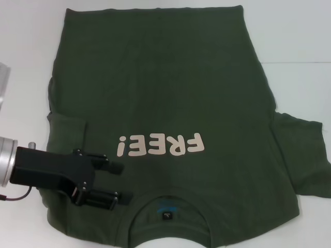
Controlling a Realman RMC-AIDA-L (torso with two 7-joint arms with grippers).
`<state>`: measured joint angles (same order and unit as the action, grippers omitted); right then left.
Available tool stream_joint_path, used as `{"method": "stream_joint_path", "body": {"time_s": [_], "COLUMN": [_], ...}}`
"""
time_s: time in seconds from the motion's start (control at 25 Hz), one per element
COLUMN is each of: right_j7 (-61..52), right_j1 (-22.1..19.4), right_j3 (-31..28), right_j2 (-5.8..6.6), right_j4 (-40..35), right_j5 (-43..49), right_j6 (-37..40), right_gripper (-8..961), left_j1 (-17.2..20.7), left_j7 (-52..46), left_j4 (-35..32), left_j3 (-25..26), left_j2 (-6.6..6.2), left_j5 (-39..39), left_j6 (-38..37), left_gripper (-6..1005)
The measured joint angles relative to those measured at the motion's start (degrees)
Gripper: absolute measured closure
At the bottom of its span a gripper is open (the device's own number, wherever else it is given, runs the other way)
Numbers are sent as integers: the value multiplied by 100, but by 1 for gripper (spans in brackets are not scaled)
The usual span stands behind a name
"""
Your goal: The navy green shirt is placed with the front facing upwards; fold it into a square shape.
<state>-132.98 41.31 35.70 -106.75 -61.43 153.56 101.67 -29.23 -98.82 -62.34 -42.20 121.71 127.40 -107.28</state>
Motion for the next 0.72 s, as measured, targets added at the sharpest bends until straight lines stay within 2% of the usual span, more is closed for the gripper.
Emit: {"method": "stream_joint_path", "body": {"time_s": [0.16, 0.36, 0.56, 0.72], "right_j7": [-134, -212, -224, -238], "right_j1": [201, 168, 101, 82], "right_j3": [369, 693, 752, 780], "right_j2": [-231, -567, -782, -845], "right_j4": [-18, -11, 65, 240], "right_j5": [887, 1255, 1408, 1417], "right_j6": [212, 23, -365, -612], "right_gripper": [14, 15, 15, 16], "left_j1": [-3, -20, -40, -33], "left_j7": [279, 502, 513, 531], "left_j4": [223, 345, 393, 398], "left_j3": [237, 406, 414, 391], "left_j2": [-4, -3, 8, 32], "left_j5": [-8, -32, -39, -41], "left_j6": [39, 58, 71, 127], "left_gripper": [192, 197, 205, 206]}}
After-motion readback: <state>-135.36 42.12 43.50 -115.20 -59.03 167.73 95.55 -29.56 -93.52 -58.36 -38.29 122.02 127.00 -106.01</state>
